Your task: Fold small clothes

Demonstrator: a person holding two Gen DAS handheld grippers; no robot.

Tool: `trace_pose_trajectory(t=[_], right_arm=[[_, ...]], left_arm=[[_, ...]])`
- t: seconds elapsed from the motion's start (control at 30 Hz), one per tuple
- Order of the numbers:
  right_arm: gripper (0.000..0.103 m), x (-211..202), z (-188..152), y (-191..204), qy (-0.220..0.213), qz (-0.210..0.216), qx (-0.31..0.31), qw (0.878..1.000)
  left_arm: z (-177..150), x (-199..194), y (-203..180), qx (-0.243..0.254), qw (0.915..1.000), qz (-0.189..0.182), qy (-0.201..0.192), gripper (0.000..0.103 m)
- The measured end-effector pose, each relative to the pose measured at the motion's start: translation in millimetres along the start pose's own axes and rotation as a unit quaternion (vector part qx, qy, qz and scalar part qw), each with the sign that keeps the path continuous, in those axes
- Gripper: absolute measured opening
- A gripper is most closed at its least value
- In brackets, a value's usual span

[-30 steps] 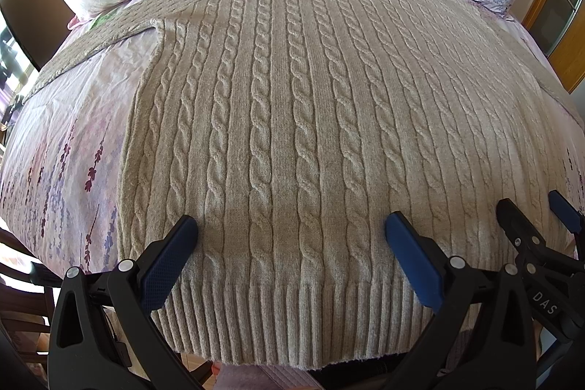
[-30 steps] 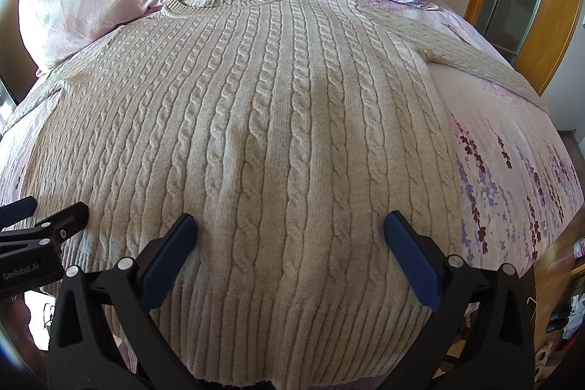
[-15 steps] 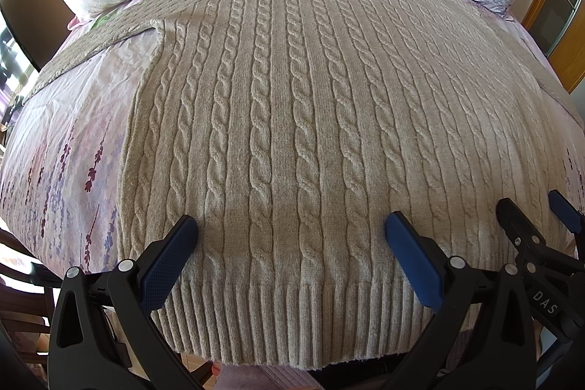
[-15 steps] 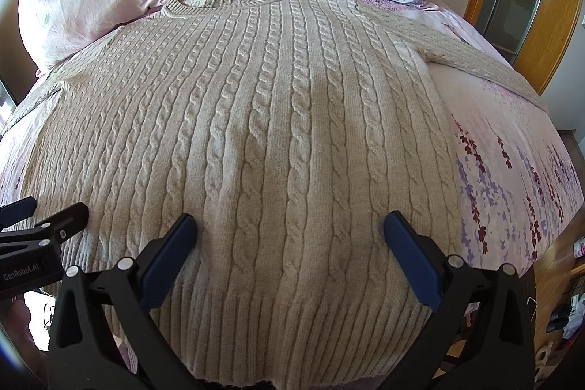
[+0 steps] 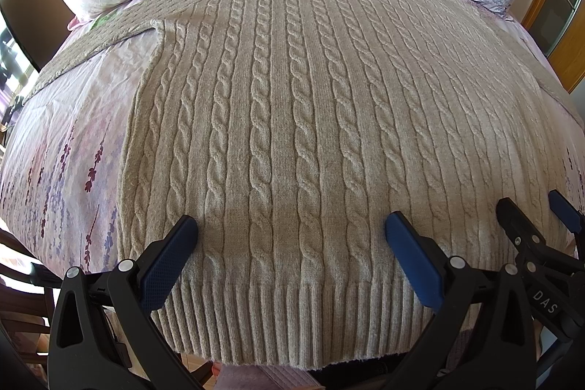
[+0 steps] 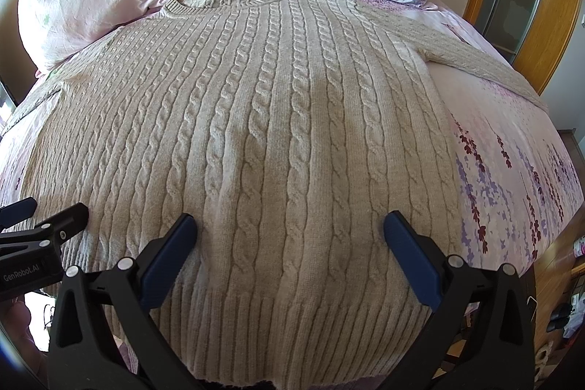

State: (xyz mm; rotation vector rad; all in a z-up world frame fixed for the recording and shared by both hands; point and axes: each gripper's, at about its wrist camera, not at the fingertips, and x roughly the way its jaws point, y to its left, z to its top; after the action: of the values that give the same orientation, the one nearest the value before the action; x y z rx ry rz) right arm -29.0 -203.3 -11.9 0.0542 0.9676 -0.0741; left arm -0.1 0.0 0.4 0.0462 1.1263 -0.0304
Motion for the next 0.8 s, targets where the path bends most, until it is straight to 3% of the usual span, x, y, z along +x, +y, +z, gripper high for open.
trace_pose_trajectory(t=[0.5,0.6,0.67,0.73,0.8], right_arm=[[0.101,1,0,-4,-0.004,0.005,-0.005,1.000],[0.101,-3,7,-14,-0.021,0.045,-0.006,0.999],[0.101,-13,28,-47,-0.055,0.077,0.022,0.995],[0.101,-20,50,-92,-0.095,0.039,0.069,0.992],[0.101,-22,75,-154,-0.127,0.006,0.135,0.983]], left_arm=[[0,0,-1,0.004,1.0000,-0.001,0.001,0.102],[0,0,0,0.012,0.9998,-0.003,-0.012,0.102],[-4,-4,-2,0.036,0.9985,-0.004,-0.041,0.102],[-1,-8,-8,0.083,0.9951,0.009,-0.053,0.102],[8,-16,-1,0.086,0.9928,0.015,-0.081,0.102]])
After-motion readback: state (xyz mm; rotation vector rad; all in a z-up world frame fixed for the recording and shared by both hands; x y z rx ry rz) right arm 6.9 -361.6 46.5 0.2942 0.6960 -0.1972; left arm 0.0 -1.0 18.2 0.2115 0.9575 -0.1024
